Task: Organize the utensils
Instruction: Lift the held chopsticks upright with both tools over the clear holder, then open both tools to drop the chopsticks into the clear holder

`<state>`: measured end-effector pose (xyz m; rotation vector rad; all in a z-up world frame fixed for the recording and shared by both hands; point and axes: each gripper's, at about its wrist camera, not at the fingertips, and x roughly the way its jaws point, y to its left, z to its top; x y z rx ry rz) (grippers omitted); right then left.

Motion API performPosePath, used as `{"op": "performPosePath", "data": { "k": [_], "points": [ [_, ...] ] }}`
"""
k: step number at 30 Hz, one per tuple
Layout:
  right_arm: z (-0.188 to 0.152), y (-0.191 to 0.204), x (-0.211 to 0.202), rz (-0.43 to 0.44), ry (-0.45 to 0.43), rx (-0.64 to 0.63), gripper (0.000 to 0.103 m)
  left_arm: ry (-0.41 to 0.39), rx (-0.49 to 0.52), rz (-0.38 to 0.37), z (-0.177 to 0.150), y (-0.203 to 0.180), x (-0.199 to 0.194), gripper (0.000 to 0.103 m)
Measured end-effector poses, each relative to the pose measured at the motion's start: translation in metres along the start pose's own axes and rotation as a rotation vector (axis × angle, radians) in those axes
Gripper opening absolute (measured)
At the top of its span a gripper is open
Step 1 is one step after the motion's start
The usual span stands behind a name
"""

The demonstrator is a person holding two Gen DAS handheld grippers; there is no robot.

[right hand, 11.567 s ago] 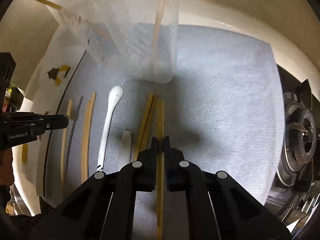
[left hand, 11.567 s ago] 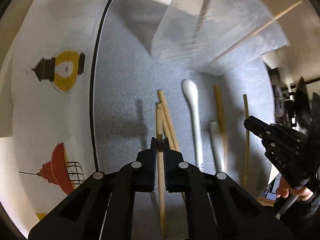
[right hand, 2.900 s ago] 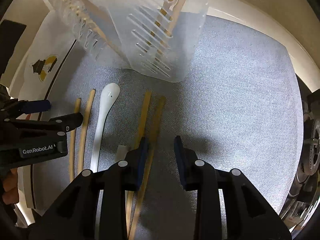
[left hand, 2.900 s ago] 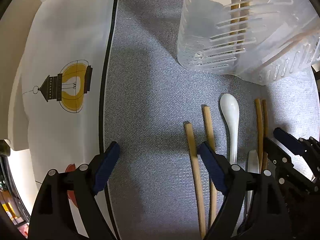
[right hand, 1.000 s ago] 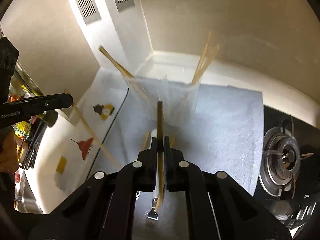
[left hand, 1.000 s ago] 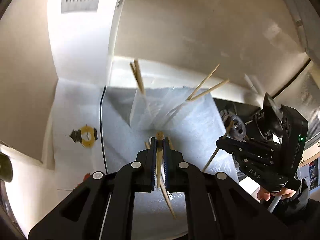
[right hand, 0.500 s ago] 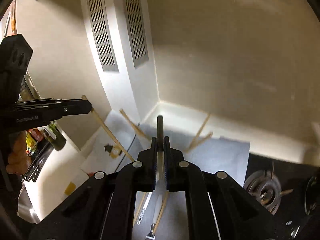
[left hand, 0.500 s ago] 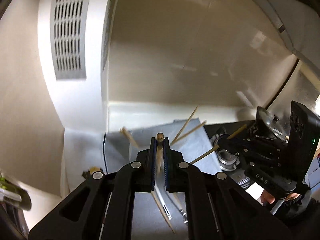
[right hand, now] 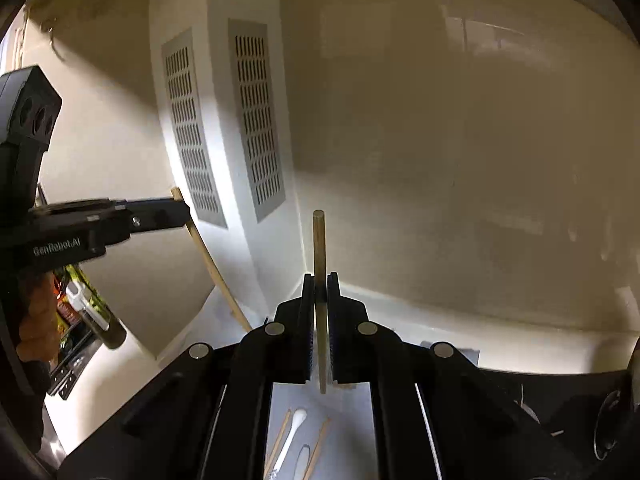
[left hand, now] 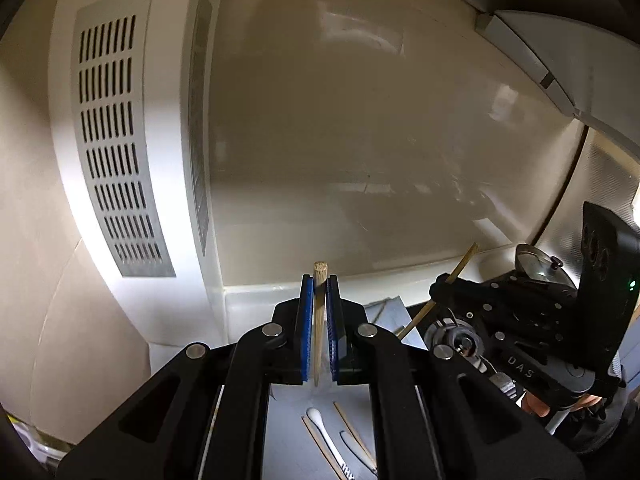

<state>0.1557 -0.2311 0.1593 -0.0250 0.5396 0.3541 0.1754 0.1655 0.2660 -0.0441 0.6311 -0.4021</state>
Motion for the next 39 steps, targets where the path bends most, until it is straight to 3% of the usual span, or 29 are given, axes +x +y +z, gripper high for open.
{"op": "performPosePath", "data": {
  "k": [6, 13, 30, 34, 35, 36, 37, 38, 39],
  "points": [
    [0.006, -0.006, 0.023, -0.02, -0.012, 0.024, 0.006, 0.003, 0.007, 0.051, 0.006, -0.002, 0.025, 0.007],
    [-0.009, -0.009, 0.051, -0.039, 0.032, 0.035, 0.006, 0.029, -0.005, 0.097, -0.002, 0.005, 0.057, 0.007],
    [-0.047, -0.016, 0.091, -0.058, 0.141, 0.074, 0.006, 0.174, -0.018, 0.167, -0.046, 0.021, 0.12, 0.007],
    [-0.052, -0.016, 0.094, -0.059, 0.159, 0.077, 0.01, 0.195, -0.03, 0.184, -0.05, 0.026, 0.125, 0.007],
    [-0.054, -0.016, 0.094, -0.054, 0.165, 0.075, 0.014, 0.202, -0.037, 0.189, -0.052, 0.026, 0.126, 0.016],
    [-0.055, -0.015, 0.093, -0.052, 0.168, 0.072, 0.027, 0.214, -0.046, 0.197, -0.052, 0.028, 0.127, 0.046],
    [-0.057, -0.015, 0.091, -0.052, 0.166, 0.075, 0.045, 0.216, -0.052, 0.21, -0.053, 0.029, 0.125, 0.066],
    [-0.06, -0.015, 0.086, -0.053, 0.158, 0.079, 0.05, 0.202, -0.057, 0.228, -0.053, 0.029, 0.121, 0.092],
    [-0.062, -0.014, 0.082, -0.053, 0.153, 0.077, 0.053, 0.164, -0.063, 0.26, -0.054, 0.029, 0.113, 0.093]
  ]
}}
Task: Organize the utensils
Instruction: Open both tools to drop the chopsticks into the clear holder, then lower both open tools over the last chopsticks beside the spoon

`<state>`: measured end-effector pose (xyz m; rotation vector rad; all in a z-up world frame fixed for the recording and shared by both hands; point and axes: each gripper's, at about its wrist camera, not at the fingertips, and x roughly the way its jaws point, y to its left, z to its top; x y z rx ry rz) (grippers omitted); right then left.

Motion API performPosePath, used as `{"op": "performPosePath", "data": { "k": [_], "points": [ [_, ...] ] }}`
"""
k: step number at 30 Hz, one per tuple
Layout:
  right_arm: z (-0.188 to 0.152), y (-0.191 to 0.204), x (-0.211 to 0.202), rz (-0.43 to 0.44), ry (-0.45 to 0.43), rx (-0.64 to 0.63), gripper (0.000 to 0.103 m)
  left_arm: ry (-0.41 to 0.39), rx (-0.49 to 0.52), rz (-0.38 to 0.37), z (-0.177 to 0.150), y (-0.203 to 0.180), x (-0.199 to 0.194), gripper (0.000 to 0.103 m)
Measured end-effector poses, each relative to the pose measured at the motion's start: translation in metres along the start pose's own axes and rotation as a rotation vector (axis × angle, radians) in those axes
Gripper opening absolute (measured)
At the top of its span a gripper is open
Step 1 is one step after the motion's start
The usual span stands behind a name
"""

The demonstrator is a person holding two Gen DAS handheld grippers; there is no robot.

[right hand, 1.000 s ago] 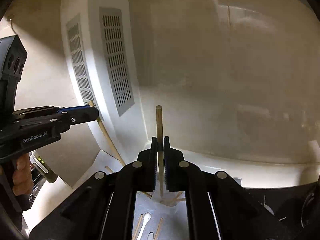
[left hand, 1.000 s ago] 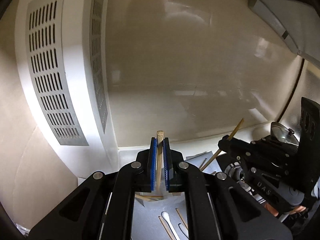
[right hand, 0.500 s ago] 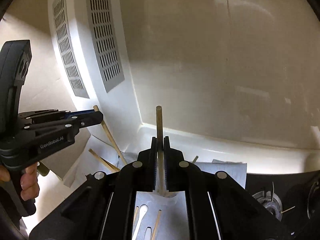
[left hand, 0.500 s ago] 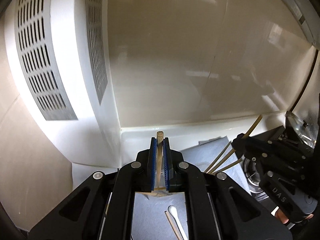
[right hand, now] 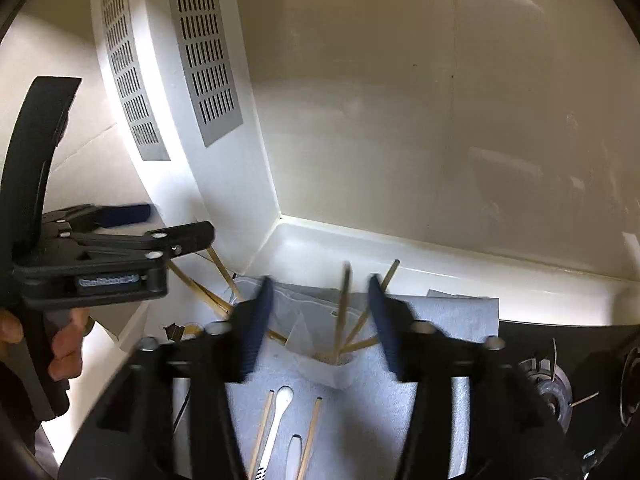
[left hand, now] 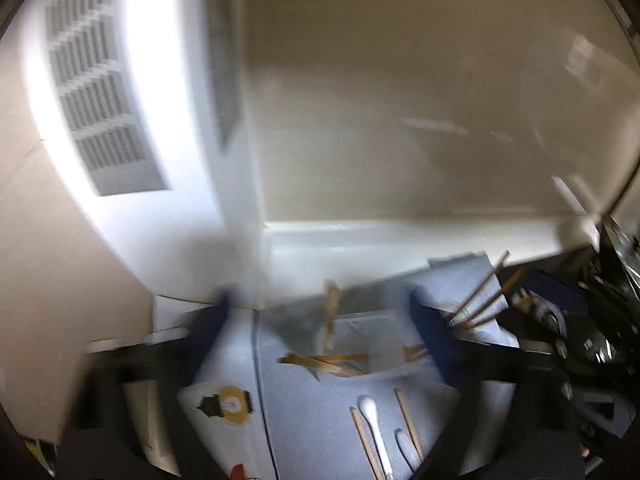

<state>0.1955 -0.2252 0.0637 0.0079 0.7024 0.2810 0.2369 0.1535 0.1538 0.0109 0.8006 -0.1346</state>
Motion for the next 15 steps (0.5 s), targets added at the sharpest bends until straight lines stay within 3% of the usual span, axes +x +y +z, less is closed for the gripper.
{"op": "performPosePath", "data": {
  "k": [2, 4, 7, 15],
  "points": [
    [-0.006, 0.003, -0.008, -0.016, -0.003, -0.02, 0.057, -0.021, 0.003, 0.018, -0.004, 0.002, -0.009, 0.093],
    [-0.014, 0.006, -0.018, -0.033, -0.013, -0.029, 0.07, -0.001, 0.003, 0.039, -0.01, 0.004, -0.015, 0.093],
    [-0.029, 0.01, -0.031, -0.019, -0.002, -0.03, 0.076, 0.016, -0.007, 0.044, -0.029, 0.005, -0.026, 0.094],
    [-0.076, 0.016, -0.029, -0.013, 0.118, -0.02, 0.079, 0.156, 0.03, 0.045, -0.095, 0.001, -0.021, 0.094]
  ]
}}
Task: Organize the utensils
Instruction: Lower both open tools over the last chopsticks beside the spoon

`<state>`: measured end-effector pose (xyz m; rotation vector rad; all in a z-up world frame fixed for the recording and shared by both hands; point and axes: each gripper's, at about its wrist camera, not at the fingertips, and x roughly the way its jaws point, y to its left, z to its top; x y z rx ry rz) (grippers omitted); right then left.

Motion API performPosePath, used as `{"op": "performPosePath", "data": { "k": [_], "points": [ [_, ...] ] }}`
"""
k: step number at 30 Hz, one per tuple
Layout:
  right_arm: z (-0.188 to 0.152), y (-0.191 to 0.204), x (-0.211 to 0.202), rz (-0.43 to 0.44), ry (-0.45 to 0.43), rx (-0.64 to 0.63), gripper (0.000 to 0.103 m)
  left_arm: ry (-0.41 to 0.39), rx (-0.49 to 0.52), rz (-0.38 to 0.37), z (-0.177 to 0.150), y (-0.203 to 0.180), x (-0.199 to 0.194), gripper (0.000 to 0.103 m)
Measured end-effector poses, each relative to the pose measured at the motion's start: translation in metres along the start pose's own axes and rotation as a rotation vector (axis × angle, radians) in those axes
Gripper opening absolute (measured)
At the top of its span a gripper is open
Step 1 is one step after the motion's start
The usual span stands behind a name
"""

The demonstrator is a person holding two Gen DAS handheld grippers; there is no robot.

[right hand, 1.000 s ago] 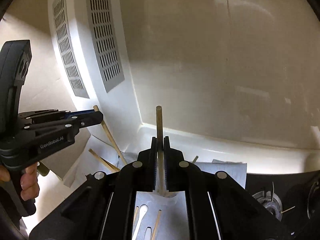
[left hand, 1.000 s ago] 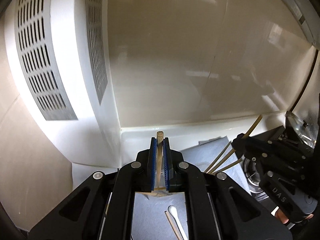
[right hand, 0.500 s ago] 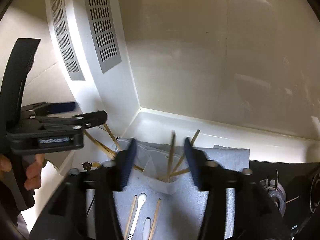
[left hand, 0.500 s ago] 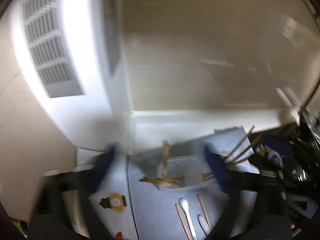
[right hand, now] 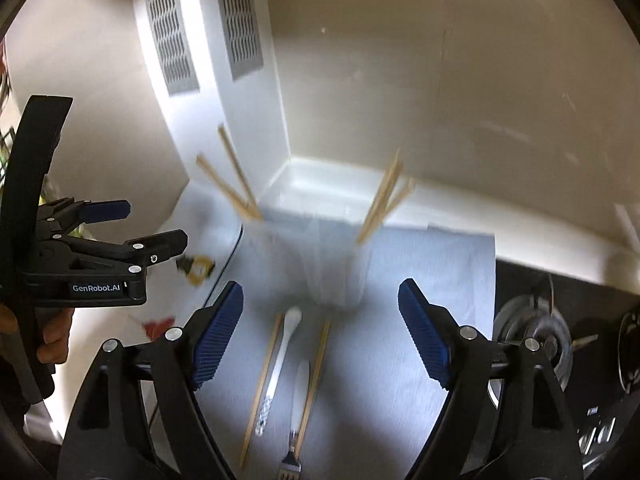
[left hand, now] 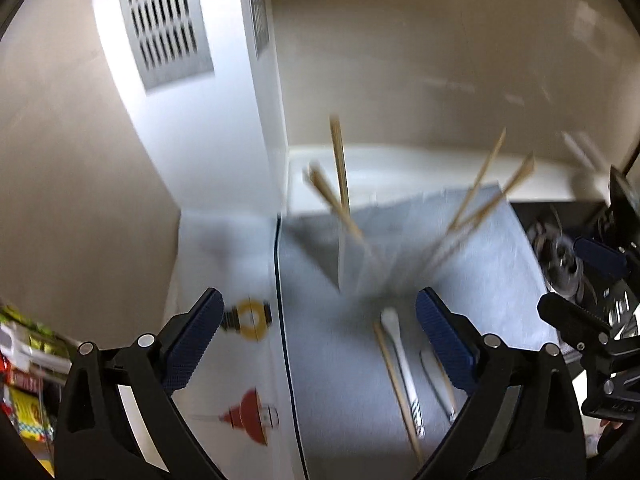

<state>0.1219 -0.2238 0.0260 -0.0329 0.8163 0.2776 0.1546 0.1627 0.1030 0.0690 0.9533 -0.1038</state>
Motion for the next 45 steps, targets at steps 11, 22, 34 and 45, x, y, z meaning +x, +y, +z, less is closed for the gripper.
{"op": "performPosePath", "data": {
  "k": [11, 22, 34, 45],
  "points": [
    [-0.04, -0.002, 0.027, -0.027, 0.137, 0.019, 0.079, 0.104, -0.026, 0.001, -0.039, 0.0, 0.022, 0.094],
    [-0.06, -0.001, 0.057, -0.038, 0.217, 0.026, 0.079, 0.234, -0.02, 0.008, -0.069, -0.004, 0.06, 0.094],
    [-0.076, -0.013, 0.102, -0.044, 0.314, 0.062, 0.079, 0.36, -0.055, 0.038, -0.093, 0.008, 0.104, 0.094],
    [-0.082, -0.02, 0.15, -0.044, 0.411, 0.096, 0.065, 0.389, -0.024, 0.047, -0.094, -0.006, 0.127, 0.094]
  ]
}}
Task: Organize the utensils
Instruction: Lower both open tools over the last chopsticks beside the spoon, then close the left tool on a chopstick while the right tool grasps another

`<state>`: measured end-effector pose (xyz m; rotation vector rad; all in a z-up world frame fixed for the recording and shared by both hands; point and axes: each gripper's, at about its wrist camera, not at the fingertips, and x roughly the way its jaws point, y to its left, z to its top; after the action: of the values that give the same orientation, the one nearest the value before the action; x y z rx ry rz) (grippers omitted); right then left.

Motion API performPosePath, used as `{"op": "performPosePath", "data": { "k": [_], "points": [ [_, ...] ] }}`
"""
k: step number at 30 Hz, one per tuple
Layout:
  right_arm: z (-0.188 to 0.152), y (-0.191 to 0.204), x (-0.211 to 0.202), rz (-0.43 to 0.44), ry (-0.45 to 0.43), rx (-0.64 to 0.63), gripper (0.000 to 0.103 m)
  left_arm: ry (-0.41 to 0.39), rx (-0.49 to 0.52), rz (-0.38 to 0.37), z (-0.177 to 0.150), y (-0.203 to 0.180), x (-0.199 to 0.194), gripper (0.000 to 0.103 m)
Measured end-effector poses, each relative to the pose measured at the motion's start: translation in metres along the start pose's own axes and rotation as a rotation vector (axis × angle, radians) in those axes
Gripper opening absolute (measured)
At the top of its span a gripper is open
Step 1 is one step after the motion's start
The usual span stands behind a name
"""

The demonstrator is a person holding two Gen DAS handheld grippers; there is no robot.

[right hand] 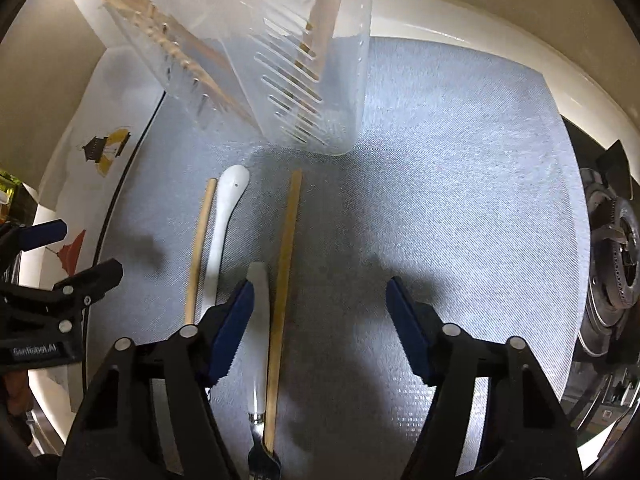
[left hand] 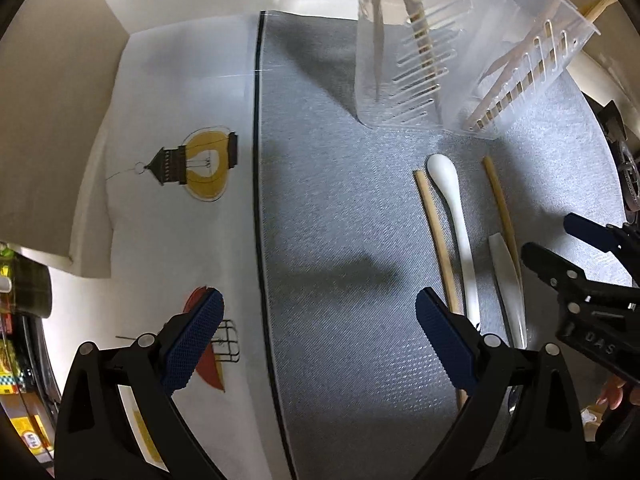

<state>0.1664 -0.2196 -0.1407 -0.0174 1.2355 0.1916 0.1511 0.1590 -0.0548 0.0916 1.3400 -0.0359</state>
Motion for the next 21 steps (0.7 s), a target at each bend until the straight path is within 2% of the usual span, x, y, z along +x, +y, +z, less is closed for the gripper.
{"op": "performPosePath", "data": {
  "k": [2, 7, 10, 14, 21],
  "points": [
    [0.002, 0.0, 0.002, 0.002, 0.006, 0.009, 0.06, 0.004, 0.002, 0.001, 0.001, -0.002, 0.002, 0.094],
    [0.0, 0.011, 0.001, 0.059, 0.022, -0.035, 0.029, 0.019, -0.007, 0.006, 0.002, -0.001, 0.008, 0.094],
    [-0.003, 0.019, 0.005, 0.071, 0.034, -0.067, 0.024, 0.028, -0.022, 0.01, 0.001, 0.004, 0.008, 0.094],
    [0.002, 0.016, 0.012, 0.067, 0.039, -0.041, 0.024, 0.035, -0.029, 0.011, 0.001, 0.005, 0.01, 0.094],
    [0.016, 0.029, 0.029, 0.015, 0.02, -0.09, 0.022, 0.038, -0.024, 0.01, 0.003, 0.0, 0.01, 0.094]
  ]
}}
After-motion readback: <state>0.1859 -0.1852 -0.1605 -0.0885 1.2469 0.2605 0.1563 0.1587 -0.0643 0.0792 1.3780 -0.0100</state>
